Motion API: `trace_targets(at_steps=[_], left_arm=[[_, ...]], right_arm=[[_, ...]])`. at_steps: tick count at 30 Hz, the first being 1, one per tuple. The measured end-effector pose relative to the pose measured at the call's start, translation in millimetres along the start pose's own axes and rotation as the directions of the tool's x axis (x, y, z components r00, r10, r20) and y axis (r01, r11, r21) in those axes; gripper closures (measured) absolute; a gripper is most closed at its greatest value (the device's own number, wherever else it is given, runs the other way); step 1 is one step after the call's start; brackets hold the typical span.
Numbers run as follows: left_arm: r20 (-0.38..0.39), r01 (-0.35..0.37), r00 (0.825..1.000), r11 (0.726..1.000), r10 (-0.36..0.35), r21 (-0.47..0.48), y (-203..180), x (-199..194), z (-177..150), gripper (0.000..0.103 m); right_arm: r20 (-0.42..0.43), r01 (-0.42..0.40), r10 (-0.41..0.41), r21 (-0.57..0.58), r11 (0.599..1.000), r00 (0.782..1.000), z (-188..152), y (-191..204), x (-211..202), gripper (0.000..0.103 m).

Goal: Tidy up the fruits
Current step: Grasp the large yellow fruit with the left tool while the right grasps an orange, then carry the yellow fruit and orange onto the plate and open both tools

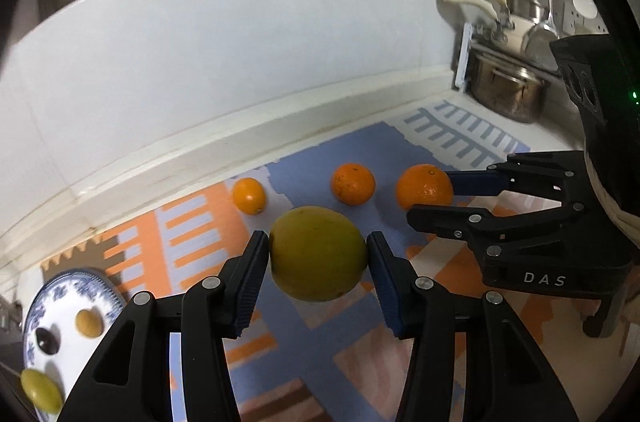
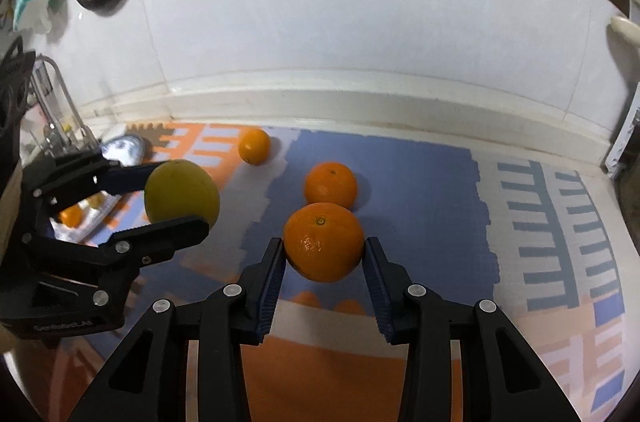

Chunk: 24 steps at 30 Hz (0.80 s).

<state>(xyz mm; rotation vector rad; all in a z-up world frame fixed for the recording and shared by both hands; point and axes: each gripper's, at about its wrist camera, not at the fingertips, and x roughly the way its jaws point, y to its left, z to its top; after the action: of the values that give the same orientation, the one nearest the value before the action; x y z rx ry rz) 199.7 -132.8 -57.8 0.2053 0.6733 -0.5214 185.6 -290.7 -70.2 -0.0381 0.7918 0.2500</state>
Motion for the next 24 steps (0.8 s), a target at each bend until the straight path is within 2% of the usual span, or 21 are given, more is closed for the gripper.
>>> trace_targets(at_steps=[10,24], left_arm=[[0.065,-0.066,0.995,0.993,0.072,-0.093,17.3,-61.1,-13.4,0.053],[0.089,-0.18,0.976,0.965,0.199,-0.189,53.3,-126.1,-40.4,0.054]], right_arm=[[0.073,-0.031,0.034,-0.038,0.999,0.997,8.0,45.1,-43.7,0.062],[0.106,-0.114,0.126,-0.107,0.988,0.986,19.1,111.0,-61.4,0.062]])
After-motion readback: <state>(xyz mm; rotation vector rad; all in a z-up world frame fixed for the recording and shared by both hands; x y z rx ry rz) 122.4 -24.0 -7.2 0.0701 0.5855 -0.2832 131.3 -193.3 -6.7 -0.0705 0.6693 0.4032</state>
